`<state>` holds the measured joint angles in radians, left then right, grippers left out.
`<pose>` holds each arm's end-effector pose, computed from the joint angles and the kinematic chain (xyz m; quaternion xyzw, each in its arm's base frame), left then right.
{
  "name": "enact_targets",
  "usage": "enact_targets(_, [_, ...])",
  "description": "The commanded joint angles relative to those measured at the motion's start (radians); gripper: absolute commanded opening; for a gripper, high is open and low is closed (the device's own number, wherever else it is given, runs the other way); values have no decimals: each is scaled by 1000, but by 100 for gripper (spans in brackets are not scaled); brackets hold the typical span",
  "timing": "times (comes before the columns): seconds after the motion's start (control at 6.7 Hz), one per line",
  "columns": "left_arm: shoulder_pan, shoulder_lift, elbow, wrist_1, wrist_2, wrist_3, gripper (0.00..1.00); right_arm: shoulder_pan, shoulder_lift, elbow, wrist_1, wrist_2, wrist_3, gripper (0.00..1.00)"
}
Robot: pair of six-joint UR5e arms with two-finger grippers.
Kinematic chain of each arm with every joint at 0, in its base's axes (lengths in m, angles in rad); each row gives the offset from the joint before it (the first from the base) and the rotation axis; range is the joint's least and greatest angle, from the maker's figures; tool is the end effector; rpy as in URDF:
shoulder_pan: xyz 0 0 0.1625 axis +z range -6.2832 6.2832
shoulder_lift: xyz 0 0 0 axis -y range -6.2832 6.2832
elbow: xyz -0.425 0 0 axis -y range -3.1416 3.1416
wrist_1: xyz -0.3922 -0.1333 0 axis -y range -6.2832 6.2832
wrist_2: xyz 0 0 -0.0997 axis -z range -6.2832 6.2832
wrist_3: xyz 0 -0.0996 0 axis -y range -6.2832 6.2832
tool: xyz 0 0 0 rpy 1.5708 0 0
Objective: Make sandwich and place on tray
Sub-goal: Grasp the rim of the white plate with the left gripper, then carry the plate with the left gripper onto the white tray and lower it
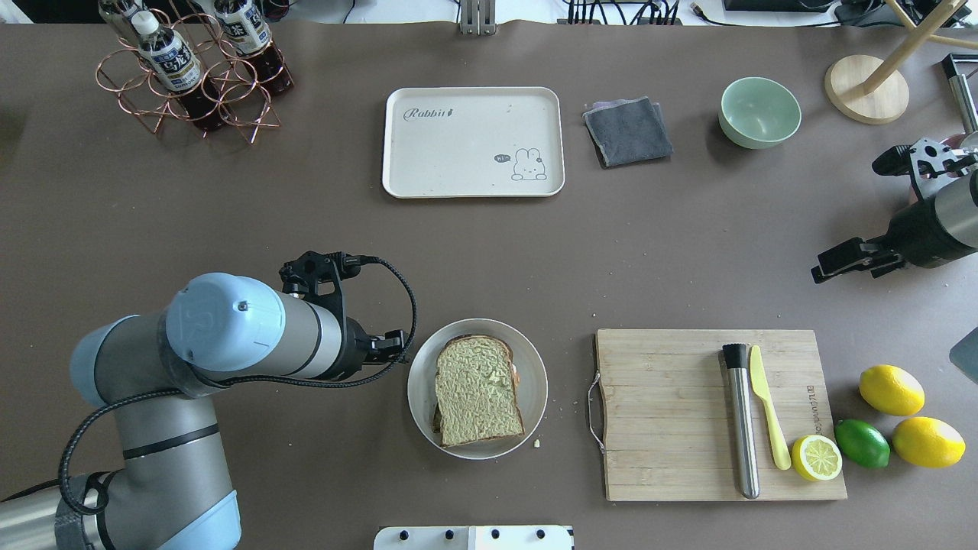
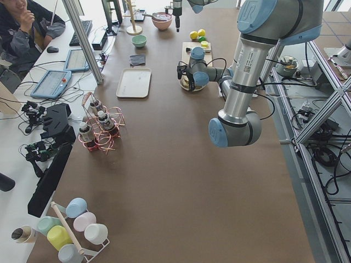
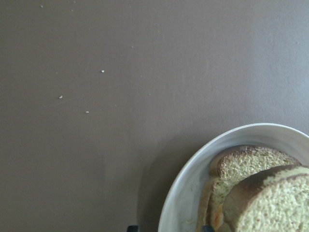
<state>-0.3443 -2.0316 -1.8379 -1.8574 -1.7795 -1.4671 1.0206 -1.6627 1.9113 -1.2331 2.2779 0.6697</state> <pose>0.5429 -0.3144 0.2490 0.0185 0.4913 -0.0541 0.8691 -0.1852 -0.4332 0.4971 0.0323 -0.4270 -0.0462 0.9025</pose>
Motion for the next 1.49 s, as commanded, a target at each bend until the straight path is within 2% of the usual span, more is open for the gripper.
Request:
enact_targets(0.0, [24,-9,18,-2,18,1,52,1,-2,2,1,0,-1,100])
enact_targets(1.05, [45,-6,40,-16,32,-2,43,15,-17,9,7,32,-1,100])
enact_targets(1.19, [45,-3,42,-16,32,-4,40,27,-19,9,7,67,-1,100])
enact_targets(1.34, [47,-2,40,-16,32,-4,30,30,-20,9,7,66,-1,100])
